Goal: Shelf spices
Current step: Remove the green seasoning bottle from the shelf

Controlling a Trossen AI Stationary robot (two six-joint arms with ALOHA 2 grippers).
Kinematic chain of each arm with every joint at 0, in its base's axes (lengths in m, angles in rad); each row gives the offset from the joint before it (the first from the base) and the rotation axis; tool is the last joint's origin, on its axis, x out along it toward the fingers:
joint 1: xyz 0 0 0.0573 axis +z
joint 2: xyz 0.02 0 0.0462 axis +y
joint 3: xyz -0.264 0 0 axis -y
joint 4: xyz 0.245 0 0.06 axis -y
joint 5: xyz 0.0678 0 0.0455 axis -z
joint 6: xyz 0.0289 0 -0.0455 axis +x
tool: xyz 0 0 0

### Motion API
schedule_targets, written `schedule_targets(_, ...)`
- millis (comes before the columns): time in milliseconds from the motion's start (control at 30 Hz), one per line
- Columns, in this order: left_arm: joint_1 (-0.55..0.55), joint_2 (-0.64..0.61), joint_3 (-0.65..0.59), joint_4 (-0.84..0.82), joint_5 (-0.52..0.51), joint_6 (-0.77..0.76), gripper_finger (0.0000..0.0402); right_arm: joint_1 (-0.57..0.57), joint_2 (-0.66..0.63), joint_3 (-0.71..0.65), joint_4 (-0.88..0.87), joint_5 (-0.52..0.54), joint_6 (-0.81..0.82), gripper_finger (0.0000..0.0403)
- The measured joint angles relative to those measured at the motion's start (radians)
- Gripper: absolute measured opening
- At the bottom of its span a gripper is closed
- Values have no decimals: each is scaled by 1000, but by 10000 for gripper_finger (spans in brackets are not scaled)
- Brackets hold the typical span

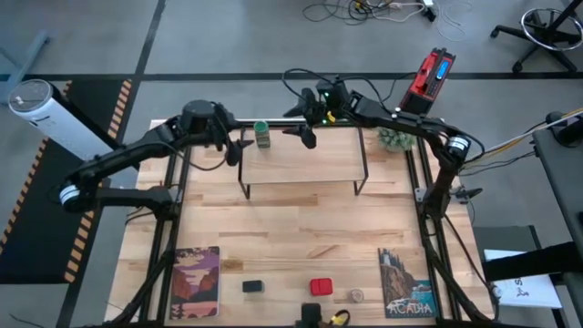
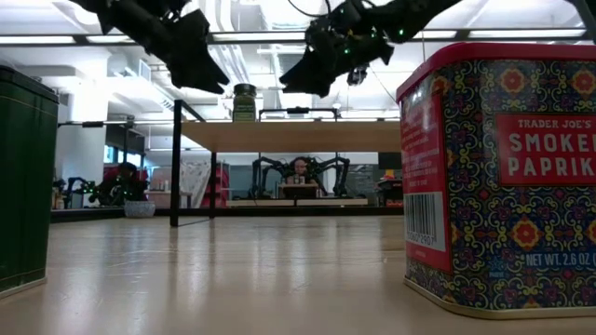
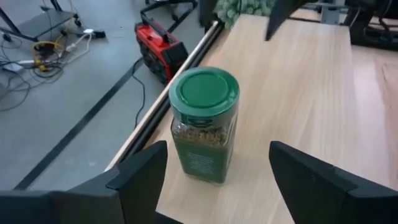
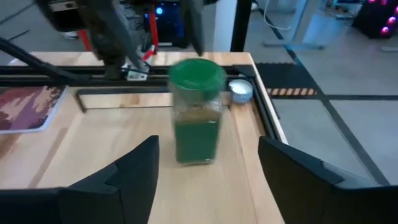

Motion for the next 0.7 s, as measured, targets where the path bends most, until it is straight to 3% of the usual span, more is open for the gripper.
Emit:
schedule_targets(233, 30, 38, 1, 33, -2, 19, 283, -2, 36, 4, 22, -9, 10, 272)
schedule_targets(533, 39, 111, 1, 59, 1, 22, 280, 13, 82, 103, 4, -30, 54, 262)
schedule_targets(700, 38, 140, 1, 91, 53, 6, 284, 17, 89, 134, -37, -27, 66, 262)
